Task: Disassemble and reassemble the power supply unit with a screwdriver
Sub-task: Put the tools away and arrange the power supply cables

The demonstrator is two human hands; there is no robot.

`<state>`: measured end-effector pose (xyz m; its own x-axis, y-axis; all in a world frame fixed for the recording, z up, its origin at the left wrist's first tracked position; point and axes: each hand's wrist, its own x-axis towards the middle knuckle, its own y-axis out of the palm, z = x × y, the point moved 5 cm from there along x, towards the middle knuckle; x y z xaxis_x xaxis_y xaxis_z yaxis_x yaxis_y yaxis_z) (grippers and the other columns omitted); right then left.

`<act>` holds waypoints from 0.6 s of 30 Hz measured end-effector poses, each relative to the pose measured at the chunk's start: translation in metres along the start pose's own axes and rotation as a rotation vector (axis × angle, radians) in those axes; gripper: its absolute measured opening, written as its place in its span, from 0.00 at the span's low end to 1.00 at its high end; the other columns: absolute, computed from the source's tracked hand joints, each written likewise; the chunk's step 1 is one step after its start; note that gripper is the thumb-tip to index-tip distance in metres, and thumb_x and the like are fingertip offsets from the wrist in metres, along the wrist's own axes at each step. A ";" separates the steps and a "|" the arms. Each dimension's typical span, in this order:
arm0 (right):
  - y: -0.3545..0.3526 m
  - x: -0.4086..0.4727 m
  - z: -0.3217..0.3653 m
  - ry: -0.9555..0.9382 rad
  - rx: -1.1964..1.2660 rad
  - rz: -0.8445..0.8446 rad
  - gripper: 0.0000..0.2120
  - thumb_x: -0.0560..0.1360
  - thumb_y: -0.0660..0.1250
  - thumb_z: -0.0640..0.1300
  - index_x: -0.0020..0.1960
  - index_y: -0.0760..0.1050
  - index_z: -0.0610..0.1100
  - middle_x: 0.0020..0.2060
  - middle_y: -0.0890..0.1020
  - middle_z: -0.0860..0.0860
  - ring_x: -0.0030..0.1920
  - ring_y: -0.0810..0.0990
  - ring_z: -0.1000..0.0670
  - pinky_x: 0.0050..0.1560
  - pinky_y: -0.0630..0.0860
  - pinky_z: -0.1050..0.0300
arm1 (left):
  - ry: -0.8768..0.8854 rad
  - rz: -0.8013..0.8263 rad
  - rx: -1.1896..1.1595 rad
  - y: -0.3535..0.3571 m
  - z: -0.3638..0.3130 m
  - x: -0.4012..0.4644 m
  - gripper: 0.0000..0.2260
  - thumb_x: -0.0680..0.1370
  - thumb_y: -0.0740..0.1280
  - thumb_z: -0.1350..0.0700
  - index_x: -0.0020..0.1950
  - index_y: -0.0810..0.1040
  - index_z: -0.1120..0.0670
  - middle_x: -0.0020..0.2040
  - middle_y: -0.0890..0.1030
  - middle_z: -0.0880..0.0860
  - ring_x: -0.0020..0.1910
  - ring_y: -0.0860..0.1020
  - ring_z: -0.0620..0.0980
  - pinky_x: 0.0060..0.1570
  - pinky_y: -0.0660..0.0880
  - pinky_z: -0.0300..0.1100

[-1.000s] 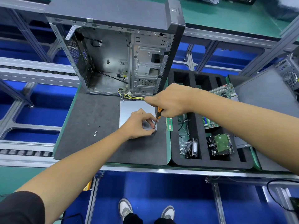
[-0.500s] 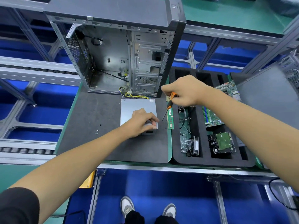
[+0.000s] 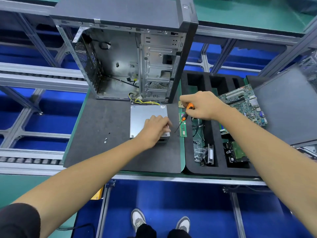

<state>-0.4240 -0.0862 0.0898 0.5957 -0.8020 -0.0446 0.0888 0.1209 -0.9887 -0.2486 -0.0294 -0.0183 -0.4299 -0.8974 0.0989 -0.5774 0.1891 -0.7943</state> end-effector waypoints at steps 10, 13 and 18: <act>0.021 -0.010 -0.030 0.381 0.743 -0.288 0.04 0.65 0.61 0.43 0.37 0.74 0.48 0.26 0.77 0.56 0.26 0.70 0.56 0.28 0.66 0.60 | -0.132 -0.124 0.072 -0.047 0.051 -0.003 0.08 0.80 0.69 0.51 0.47 0.78 0.55 0.46 0.75 0.48 0.49 0.67 0.49 0.48 0.61 0.48; 0.067 -0.020 -0.033 0.517 1.143 -0.442 0.07 0.72 0.60 0.34 0.37 0.70 0.41 0.25 0.75 0.50 0.23 0.71 0.50 0.23 0.68 0.59 | -0.176 -0.269 -0.036 -0.046 0.070 -0.023 0.06 0.80 0.70 0.53 0.46 0.79 0.54 0.43 0.77 0.46 0.47 0.68 0.48 0.48 0.65 0.45; 0.132 -0.010 -0.012 0.654 1.469 -0.589 0.10 0.71 0.62 0.35 0.35 0.79 0.43 0.24 0.75 0.46 0.24 0.71 0.48 0.28 0.71 0.58 | -0.346 -0.485 -0.476 -0.031 0.099 -0.055 0.06 0.85 0.62 0.53 0.52 0.78 0.50 0.55 0.80 0.37 0.61 0.73 0.41 0.57 0.67 0.30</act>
<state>-0.4278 -0.0692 -0.0423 -0.1513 -0.9743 -0.1666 0.9861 -0.1605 0.0429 -0.1383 -0.0255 -0.0587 0.1448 -0.9828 0.1148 -0.9168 -0.1769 -0.3579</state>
